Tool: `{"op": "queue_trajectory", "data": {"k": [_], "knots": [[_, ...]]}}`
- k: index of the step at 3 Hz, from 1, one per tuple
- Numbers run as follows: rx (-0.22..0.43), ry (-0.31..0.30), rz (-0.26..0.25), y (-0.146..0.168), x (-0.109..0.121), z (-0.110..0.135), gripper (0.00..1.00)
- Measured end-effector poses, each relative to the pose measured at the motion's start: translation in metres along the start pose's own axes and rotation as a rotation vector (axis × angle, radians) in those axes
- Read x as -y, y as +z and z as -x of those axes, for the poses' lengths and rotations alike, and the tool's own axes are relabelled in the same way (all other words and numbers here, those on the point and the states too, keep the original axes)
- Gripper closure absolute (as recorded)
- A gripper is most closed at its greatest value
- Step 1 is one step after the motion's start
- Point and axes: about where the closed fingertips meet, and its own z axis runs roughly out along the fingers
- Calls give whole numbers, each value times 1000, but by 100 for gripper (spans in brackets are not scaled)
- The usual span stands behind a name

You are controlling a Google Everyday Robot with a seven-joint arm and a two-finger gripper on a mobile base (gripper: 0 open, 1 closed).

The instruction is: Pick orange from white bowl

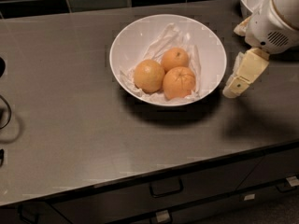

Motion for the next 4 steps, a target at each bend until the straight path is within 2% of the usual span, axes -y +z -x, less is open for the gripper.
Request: {"op": "queue_trajectory", "data": {"k": [1,2,3,4], "knots": [[20,-23,-6,5,-1,18,0],[70,2,-26,10,-8,62,0],[70,2,-26,10,-8,62,0],[47,42,-23,13,-14,71,0]]}}
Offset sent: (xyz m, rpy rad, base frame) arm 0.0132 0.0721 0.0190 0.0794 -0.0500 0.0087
